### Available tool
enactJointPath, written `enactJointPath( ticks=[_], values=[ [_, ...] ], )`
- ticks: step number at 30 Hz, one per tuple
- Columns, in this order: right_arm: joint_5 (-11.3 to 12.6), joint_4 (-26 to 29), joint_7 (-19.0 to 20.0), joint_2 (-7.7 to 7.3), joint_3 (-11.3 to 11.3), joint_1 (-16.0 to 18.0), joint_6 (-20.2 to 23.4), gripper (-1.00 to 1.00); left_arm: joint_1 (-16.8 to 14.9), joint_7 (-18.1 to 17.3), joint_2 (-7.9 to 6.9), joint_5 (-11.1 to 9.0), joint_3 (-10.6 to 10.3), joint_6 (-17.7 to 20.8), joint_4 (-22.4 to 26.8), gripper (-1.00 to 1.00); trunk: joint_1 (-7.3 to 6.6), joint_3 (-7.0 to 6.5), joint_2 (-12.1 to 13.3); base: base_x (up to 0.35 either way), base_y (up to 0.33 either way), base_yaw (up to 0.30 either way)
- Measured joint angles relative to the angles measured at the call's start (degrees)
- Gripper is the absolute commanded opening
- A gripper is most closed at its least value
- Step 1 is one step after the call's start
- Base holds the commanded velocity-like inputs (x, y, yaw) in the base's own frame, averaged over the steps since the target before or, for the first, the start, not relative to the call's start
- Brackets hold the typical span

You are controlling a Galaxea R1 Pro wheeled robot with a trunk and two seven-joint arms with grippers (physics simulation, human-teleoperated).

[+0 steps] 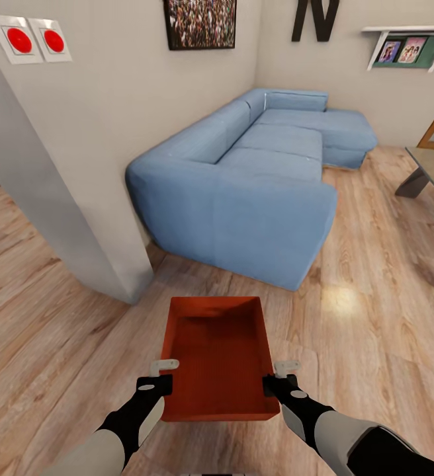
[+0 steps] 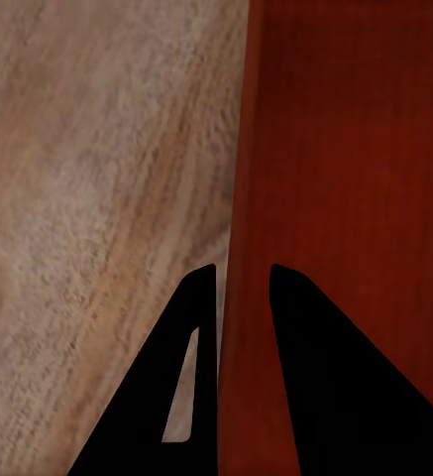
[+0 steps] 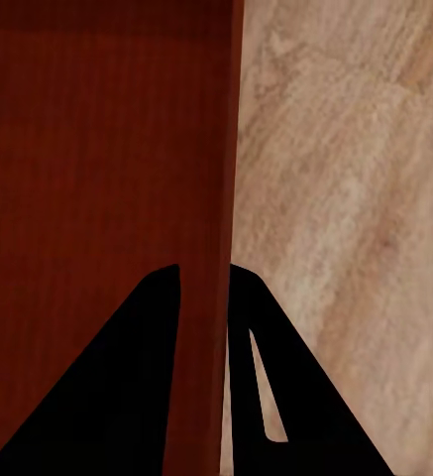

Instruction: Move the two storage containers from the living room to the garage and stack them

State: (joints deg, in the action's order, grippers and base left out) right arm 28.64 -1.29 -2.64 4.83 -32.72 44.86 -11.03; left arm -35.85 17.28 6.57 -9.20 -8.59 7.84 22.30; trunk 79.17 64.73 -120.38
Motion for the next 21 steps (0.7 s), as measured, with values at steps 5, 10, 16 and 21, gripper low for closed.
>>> enactJointPath(
  ticks=[5, 10, 16, 21],
  values=[
    [-0.07, -0.02, -0.05, 0.04, 0.04, 0.00, -0.01, -1.00, 0.01, -0.01, -0.04, -0.09, -0.07, -0.02, -0.01, -1.00, -1.10, -0.90, 2.01, 0.000, 0.000, 0.000],
    [-0.10, -0.02, -0.06, 0.04, 0.07, 0.00, -0.02, -1.00, 0.01, -0.01, -0.05, -0.11, -0.08, -0.02, -0.01, -1.00, -2.20, -1.79, 4.01, 0.000, 0.000, 0.000],
    [-0.01, -0.04, -0.13, 0.09, -0.01, 0.00, -0.04, -1.00, 0.01, -0.02, -0.09, -0.16, -0.14, -0.04, -0.01, -1.00, -3.51, -2.87, 6.42, 0.000, 0.000, 0.000],
    [0.10, -0.03, -0.12, 0.09, -0.13, 0.00, -0.02, -1.00, 0.01, -0.02, -0.10, -0.22, -0.16, -0.04, -0.02, -1.00, -4.61, -3.77, 8.42, 0.000, 0.000, 0.000]
  ],
)
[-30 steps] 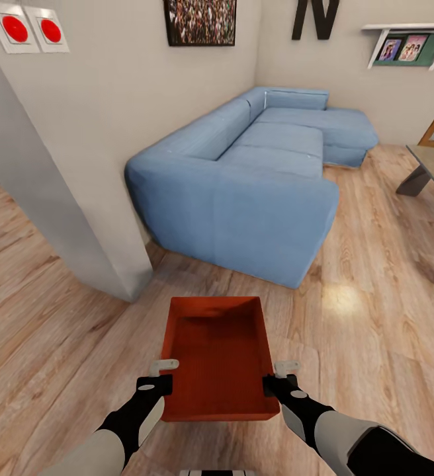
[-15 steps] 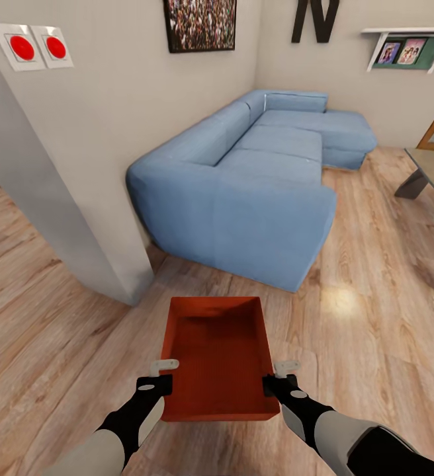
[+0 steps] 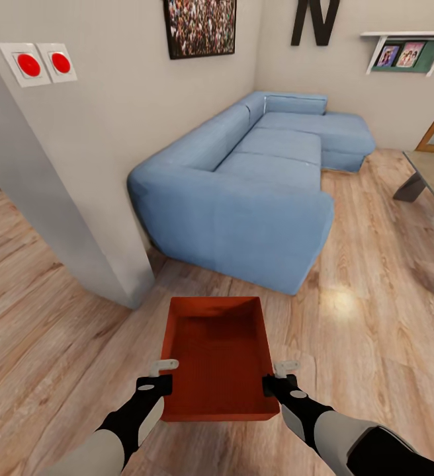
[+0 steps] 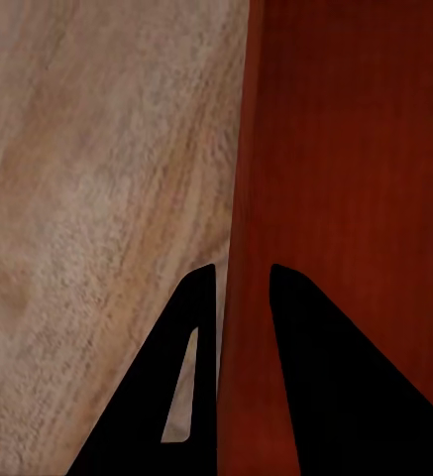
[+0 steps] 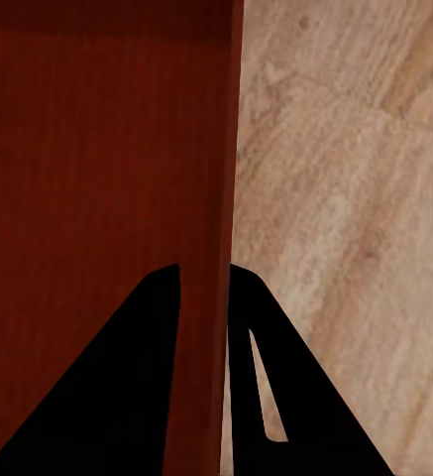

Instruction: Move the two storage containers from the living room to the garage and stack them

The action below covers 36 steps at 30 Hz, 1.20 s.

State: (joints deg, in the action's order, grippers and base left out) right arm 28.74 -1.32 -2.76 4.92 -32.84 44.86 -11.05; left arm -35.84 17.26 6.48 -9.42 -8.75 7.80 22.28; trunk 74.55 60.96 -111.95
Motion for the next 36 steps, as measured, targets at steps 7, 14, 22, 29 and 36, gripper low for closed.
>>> enactJointPath(
  ticks=[7, 14, 22, 29, 36],
  values=[
    [0.06, 0.01, -0.09, 0.05, -0.08, 0.00, 0.03, -1.00, 0.00, 0.00, -0.05, -0.12, -0.06, 0.00, 0.00, -1.00, -1.54, -1.26, 2.81, 0.000, 0.000, 0.000],
    [-0.02, 0.01, -0.18, 0.12, -0.04, 0.01, 0.01, -1.00, 0.01, -0.01, -0.12, -0.27, -0.15, -0.01, 0.03, -1.00, -3.08, -2.51, 5.62, 0.000, 0.000, 0.000],
    [-0.10, 0.01, -0.19, 0.12, 0.02, 0.01, 0.04, -1.00, 0.01, -0.01, -0.13, -0.31, -0.16, -0.01, 0.01, -1.00, -4.83, -3.95, 8.82, 0.000, 0.000, 0.000],
    [0.24, -0.02, -0.50, 0.38, -0.33, 0.01, 0.00, -1.00, 0.01, -0.42, -0.41, -0.41, -0.18, 0.00, 0.05, -1.00, -6.37, -5.21, 11.63, 0.000, 0.000, 0.000],
    [0.18, -0.02, -0.48, 0.34, -0.27, 0.01, 0.00, -1.00, 0.01, -0.29, -0.32, -0.31, -0.12, 0.00, 0.03, -1.00, -7.91, -6.46, 14.44, 0.000, 0.000, 0.000]
  ],
)
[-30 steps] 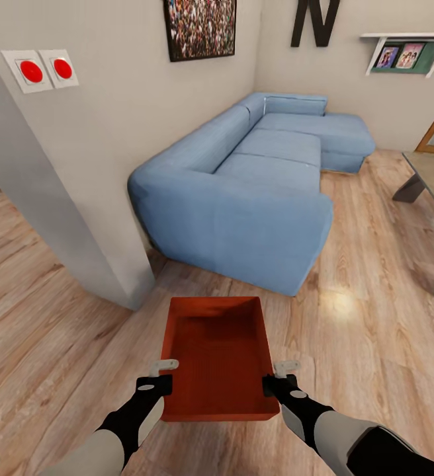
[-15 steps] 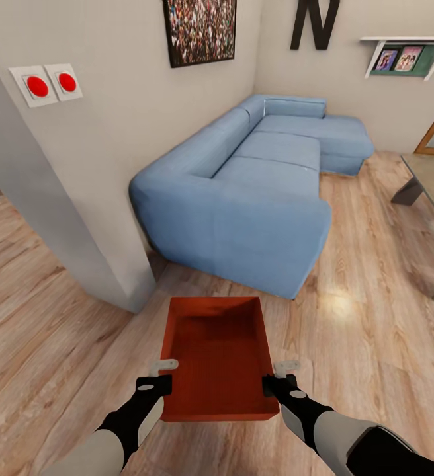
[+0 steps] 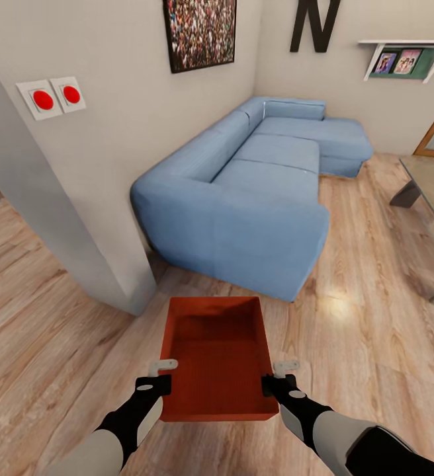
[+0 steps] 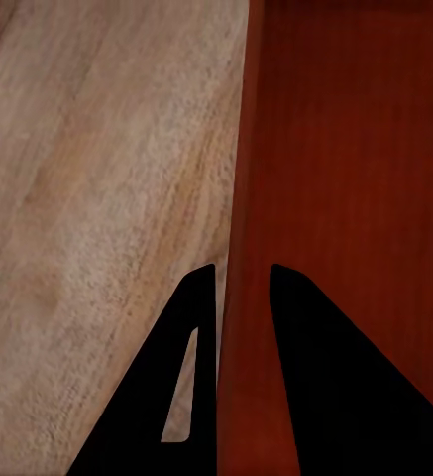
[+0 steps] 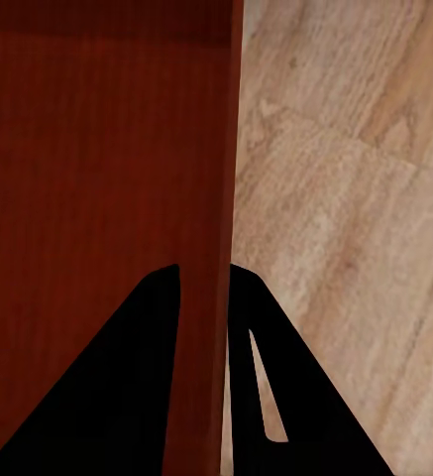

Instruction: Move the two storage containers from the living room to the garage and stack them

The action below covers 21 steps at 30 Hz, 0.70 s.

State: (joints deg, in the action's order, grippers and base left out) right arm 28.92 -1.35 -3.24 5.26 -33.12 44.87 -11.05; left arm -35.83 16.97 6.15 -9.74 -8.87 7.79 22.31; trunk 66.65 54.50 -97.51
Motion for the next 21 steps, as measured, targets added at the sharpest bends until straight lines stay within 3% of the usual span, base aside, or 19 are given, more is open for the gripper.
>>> enactJointPath(
  ticks=[21],
  values=[
    [0.01, 0.02, -0.07, 0.04, -0.03, 0.00, 0.02, -1.00, 0.00, -0.12, -0.04, 0.09, 0.08, 0.00, -0.02, -1.00, -4.61, -3.77, 8.42, 0.000, 0.000, 0.000]
  ],
)
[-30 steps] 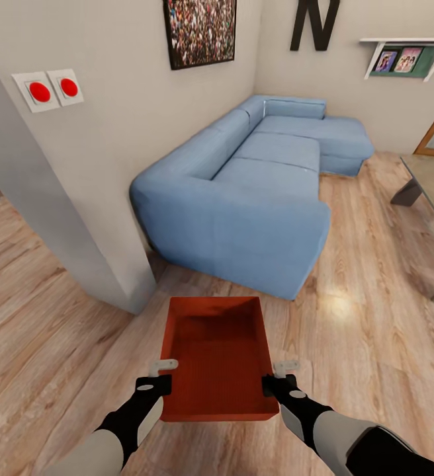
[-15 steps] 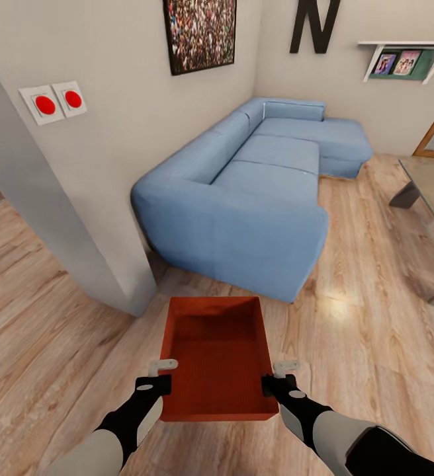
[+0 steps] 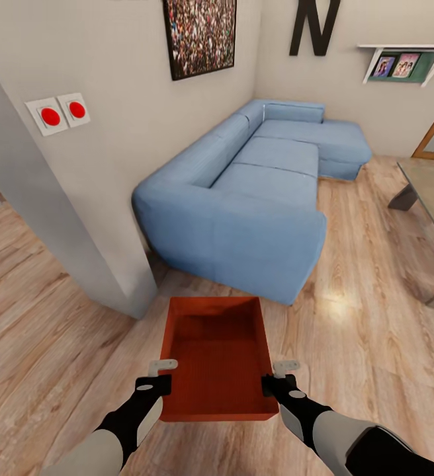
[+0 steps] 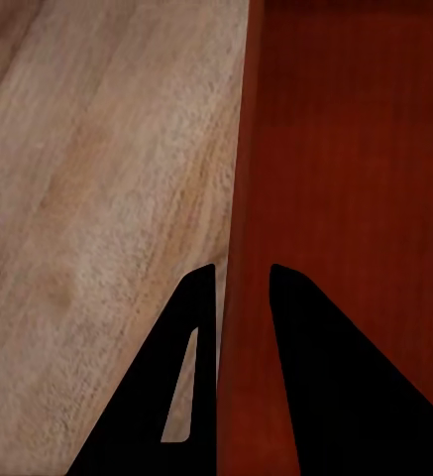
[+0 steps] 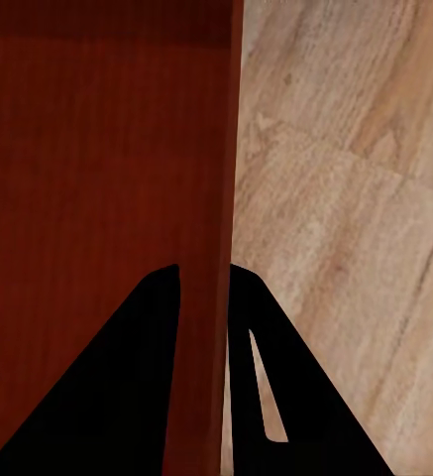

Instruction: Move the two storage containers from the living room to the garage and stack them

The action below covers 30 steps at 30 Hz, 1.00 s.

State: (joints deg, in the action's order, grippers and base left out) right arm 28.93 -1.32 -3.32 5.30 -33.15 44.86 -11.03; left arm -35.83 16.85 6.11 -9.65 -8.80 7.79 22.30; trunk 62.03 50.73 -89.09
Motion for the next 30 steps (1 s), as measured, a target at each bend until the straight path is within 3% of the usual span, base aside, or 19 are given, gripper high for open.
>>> enactJointPath(
  ticks=[30],
  values=[
    [-0.01, 0.09, -0.08, 0.06, -0.17, 0.01, 0.30, -1.00, -0.01, -0.16, -0.16, -0.40, -0.13, 0.02, -0.11, -1.00, -6.59, -5.39, 12.04, 0.000, 0.000, 0.000]
  ],
)
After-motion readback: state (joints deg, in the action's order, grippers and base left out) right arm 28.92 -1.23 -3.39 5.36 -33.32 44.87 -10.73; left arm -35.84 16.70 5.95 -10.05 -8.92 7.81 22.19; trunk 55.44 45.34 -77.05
